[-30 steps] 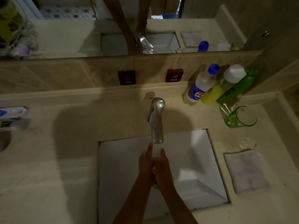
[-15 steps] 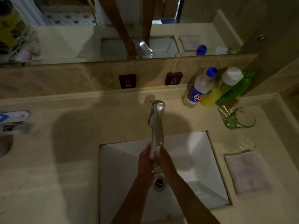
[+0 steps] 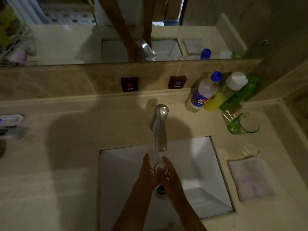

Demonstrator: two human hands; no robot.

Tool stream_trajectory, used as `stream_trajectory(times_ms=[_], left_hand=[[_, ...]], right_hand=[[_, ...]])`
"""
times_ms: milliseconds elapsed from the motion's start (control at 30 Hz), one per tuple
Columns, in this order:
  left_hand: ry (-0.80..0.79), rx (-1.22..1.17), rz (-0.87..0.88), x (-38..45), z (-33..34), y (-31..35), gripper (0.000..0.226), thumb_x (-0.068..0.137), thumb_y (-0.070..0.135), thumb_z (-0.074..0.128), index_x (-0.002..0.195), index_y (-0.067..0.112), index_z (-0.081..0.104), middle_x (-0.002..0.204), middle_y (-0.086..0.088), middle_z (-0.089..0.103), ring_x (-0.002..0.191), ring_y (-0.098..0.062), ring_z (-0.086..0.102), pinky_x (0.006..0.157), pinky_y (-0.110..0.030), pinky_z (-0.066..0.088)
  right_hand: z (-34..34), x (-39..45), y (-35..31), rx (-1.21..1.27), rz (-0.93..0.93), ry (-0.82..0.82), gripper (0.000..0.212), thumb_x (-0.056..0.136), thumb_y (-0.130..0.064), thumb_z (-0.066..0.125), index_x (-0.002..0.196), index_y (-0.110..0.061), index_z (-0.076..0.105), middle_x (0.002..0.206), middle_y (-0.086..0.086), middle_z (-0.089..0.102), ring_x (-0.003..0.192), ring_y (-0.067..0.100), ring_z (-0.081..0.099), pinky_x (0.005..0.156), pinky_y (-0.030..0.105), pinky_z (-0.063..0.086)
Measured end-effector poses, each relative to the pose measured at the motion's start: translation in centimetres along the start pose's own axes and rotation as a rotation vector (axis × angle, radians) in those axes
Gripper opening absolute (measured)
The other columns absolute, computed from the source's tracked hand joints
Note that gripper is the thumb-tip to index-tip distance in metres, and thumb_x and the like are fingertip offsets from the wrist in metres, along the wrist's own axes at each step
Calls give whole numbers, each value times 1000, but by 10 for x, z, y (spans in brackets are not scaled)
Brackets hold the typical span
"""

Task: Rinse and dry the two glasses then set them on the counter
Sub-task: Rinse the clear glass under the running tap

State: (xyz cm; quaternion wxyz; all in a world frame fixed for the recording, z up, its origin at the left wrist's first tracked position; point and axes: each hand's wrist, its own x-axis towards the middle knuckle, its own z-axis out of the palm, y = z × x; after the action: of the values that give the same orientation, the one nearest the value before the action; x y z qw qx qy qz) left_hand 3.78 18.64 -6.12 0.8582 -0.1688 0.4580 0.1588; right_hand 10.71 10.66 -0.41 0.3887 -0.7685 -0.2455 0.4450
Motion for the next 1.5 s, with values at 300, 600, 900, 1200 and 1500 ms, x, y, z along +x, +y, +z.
stream_trajectory(times_ms=[300,600,900,1200,1500], left_hand=[[48,412,137,11,-6,-14,41,90,56,61,100,17,59,62,-3,75,59,-20,73,69,-38,55],[-221,322,216,-18,18,-13,62,84,61,52,87,2,70,71,-19,71,78,-32,67,76,-38,56],[306,377,356,-13,5,-21,67,82,52,77,123,1,60,119,-25,70,98,-41,73,73,-47,60],[-198,460,453,-37,2,-36,62,105,47,43,132,-8,58,104,-26,67,81,-31,71,69,-37,56],[137,468,252,-48,9,-21,61,100,66,33,130,19,57,108,-3,62,91,-23,59,87,-46,49]], right_hand=[[-4,26,-5,-207,-37,105,50,88,-56,46,118,-21,64,109,8,50,110,31,53,88,35,51],[5,30,21,-60,42,-24,79,69,-85,51,129,-33,55,124,0,63,111,17,64,92,43,56],[-10,19,-4,139,297,-83,28,102,-31,45,94,-11,63,73,7,64,57,10,62,49,16,46],[-17,38,-27,147,471,-162,58,100,-56,35,101,-7,67,80,15,70,56,22,63,50,28,49],[-1,6,-38,-46,143,-46,40,103,-32,43,140,-22,35,122,-6,50,106,16,58,84,29,48]])
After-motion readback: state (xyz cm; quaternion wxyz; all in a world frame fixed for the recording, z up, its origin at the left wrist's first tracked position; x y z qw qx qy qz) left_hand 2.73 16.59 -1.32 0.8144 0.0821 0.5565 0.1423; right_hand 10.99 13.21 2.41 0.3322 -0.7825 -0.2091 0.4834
